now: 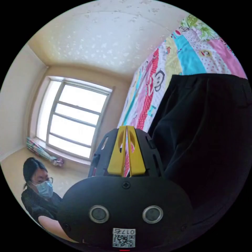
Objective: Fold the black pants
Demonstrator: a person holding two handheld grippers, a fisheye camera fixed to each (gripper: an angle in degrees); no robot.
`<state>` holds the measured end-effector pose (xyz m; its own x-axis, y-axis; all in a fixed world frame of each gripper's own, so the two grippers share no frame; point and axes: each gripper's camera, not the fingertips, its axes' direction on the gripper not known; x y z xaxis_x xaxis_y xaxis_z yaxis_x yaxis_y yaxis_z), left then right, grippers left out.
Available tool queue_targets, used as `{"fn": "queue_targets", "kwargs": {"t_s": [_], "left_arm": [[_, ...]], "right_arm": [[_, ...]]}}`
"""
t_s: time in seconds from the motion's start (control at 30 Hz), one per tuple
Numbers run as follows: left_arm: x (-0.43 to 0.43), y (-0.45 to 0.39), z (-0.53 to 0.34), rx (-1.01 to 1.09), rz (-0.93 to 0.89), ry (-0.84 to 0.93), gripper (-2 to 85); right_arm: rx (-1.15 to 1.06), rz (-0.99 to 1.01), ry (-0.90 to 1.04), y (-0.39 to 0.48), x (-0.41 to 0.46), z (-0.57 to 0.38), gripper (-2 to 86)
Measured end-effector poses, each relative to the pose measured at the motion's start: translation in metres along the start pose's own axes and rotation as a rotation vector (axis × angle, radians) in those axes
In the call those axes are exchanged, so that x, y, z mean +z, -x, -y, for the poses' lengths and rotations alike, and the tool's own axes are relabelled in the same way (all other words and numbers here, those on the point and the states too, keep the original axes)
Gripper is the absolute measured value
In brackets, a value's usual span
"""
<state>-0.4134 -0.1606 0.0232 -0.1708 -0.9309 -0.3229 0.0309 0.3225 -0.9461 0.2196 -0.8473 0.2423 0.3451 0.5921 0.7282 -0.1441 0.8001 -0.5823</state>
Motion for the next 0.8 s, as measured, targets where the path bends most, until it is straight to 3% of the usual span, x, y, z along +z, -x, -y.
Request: {"fn": "queue_targets", "kwargs": {"t_s": [0.07,0.17,0.23,0.3,0.37,0.47,0.53,0.6,0.7,0.8], "left_arm": [[-0.014,-0.010,0.017,0.019,0.049,0.028,0.4],[-0.020,-0.022,0.042,0.026,0.024,0.090,0.5],[-0.021,-0.027,0.054,0.019,0.004,0.119,0.5],[-0.025,-0.033,0.068,0.003,-0.020,0.145,0.5],[-0.030,-0.036,0.078,-0.009,-0.041,0.154,0.6],[-0.037,-0.042,0.095,-0.022,-0.070,0.174,0.7],[-0.041,-0.045,0.106,-0.034,-0.078,0.185,0.7],[-0.047,-0.052,0.119,-0.053,-0.091,0.194,0.9],[-0.056,-0.047,0.130,-0.157,-0.189,0.165,1.0],[-0.067,-0.028,0.128,-0.297,-0.420,0.065,1.2]], "right_arm": [[0.028,-0.102,-0.008,-0.003,0.005,-0.005,8.2],[0.071,-0.531,-0.086,0.002,-0.034,-0.018,13.0],[0.160,-0.842,-0.233,-0.001,-0.086,-0.043,13.2],[0.275,-0.948,-0.355,-0.009,-0.125,-0.070,13.1],[0.329,-0.912,-0.436,-0.023,-0.151,-0.096,13.3],[0.476,-0.661,-0.480,-0.074,-0.166,-0.134,14.1],[0.438,-0.285,-0.550,-0.112,-0.156,-0.160,13.6],[0.460,-0.117,-0.655,-0.132,-0.148,-0.177,10.8],[0.470,-0.093,-0.763,-0.131,-0.123,-0.178,4.8],[0.375,-0.025,-0.634,-0.120,-0.078,-0.133,3.7]]}}
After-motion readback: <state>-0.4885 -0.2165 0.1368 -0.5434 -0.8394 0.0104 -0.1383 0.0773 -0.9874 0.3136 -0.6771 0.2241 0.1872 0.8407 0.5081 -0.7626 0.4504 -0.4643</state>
